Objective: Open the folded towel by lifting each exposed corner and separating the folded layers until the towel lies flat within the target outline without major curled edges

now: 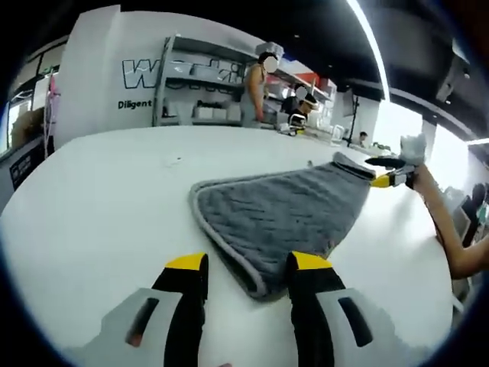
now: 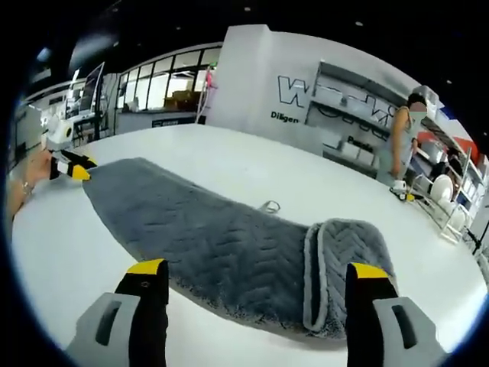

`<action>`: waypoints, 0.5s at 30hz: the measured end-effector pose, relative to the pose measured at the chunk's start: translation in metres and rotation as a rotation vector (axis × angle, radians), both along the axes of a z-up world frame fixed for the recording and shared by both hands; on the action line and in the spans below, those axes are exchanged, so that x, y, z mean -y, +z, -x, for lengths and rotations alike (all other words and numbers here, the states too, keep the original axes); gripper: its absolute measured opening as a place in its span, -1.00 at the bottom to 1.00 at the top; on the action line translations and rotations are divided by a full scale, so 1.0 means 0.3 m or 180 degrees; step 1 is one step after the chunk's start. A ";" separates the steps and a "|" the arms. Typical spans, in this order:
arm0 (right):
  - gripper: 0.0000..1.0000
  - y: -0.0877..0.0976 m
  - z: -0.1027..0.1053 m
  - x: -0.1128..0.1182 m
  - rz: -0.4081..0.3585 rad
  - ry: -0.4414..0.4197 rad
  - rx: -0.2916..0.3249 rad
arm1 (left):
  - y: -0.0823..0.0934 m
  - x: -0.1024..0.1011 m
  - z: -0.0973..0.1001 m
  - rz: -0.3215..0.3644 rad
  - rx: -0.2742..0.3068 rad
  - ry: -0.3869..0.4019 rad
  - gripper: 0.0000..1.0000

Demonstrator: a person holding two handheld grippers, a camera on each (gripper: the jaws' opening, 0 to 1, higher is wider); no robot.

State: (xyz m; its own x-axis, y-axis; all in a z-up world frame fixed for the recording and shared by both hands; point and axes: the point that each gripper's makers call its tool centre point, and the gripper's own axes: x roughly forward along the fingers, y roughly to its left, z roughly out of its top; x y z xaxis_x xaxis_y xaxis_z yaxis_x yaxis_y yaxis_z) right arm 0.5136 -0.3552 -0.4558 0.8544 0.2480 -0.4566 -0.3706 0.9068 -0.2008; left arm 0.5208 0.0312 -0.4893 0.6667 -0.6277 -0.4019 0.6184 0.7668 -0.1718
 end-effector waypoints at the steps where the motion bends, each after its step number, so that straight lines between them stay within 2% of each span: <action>1: 0.97 0.000 -0.003 0.004 0.0021 -0.0005 0.0000 | 0.002 0.003 0.003 0.0005 -0.0002 -0.0004 -0.22; 5: 0.96 0.000 0.000 0.000 0.0040 0.0004 0.0000 | 0.007 0.023 0.012 0.0016 0.0020 -0.0075 -0.32; 11: 0.95 -0.003 0.000 -0.005 0.0052 0.0023 -0.0012 | 0.002 0.030 0.008 -0.0124 0.0157 -0.0114 -0.41; 15: 0.95 -0.007 -0.001 -0.006 0.0057 0.0027 -0.0027 | -0.002 0.051 0.013 -0.0140 0.0221 -0.0187 -0.59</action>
